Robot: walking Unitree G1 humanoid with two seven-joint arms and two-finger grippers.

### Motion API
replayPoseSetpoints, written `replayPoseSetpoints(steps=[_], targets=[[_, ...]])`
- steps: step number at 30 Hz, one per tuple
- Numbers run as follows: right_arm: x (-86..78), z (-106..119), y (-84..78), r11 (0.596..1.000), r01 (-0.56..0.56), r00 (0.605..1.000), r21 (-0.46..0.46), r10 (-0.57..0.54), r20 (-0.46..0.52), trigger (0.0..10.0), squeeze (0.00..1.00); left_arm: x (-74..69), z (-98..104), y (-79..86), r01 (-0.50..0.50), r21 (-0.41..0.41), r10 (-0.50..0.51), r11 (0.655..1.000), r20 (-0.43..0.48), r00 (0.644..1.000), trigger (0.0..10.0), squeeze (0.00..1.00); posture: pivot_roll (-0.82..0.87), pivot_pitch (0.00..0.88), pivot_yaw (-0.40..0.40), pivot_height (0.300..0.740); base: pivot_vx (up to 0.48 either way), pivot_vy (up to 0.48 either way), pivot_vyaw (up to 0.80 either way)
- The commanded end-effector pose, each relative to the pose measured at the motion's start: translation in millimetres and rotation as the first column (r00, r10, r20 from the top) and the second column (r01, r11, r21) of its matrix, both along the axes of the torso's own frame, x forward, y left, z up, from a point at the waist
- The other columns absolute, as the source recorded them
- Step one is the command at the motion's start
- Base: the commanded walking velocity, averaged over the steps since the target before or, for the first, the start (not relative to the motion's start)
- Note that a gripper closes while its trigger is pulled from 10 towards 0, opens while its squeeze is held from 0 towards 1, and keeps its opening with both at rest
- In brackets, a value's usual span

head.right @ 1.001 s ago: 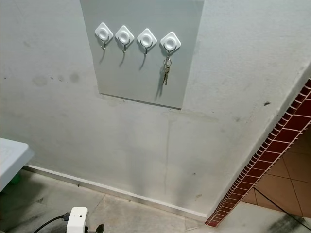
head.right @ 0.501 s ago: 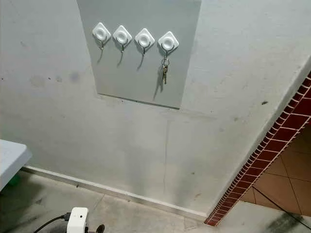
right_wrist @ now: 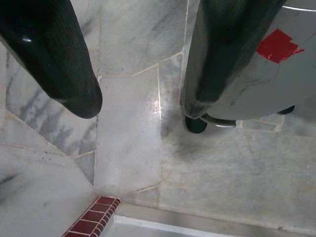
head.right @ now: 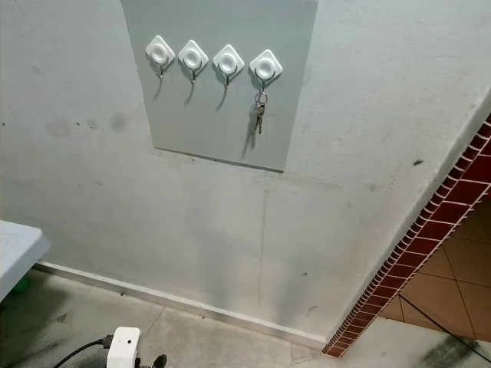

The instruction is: Hang keys on a hook

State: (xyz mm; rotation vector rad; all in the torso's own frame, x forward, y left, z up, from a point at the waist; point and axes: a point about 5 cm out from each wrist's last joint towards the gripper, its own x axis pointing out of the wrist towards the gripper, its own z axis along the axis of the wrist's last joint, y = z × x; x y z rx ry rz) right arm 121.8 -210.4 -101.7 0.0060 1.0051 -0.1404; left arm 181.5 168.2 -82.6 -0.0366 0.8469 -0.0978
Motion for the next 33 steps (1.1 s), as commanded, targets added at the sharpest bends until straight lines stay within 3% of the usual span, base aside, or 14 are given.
replayPoseSetpoints(steps=[1, 8, 33], targets=[[-1.0, -0.7, 1.0, 1.0, 0.006, 1.0, 0.005, -0.006, -0.008, 10.0, 0.0, 1.2, 0.4, 0.4, 0.009, 0.009, -0.009, 1.0, -0.003, 1.0, 10.0, 0.0, -0.04, 0.0, -0.013, 0.74, 0.0, 0.0, 0.0], [-1.4, -0.9, 0.9, 1.0, -0.008, 1.0, -0.004, 0.008, -0.014, 10.0, 0.0, 1.1, 0.3, 0.2, 0.008, 0.006, -0.008, 1.0, -0.002, 1.0, 10.0, 0.0, -0.04, 0.0, -0.012, 0.74, 0.0, 0.0, 0.25], [2.5, 0.1, 3.0, 1.0, -0.018, 1.0, -0.009, 0.018, -0.001, 10.0, 0.0, 1.1, 0.2, -1.4, -0.017, -0.006, 0.017, 1.0, 0.0, 1.0, 10.0, 0.0, -0.04, 0.0, -0.016, 0.74, 0.0, 0.0, 0.8]])
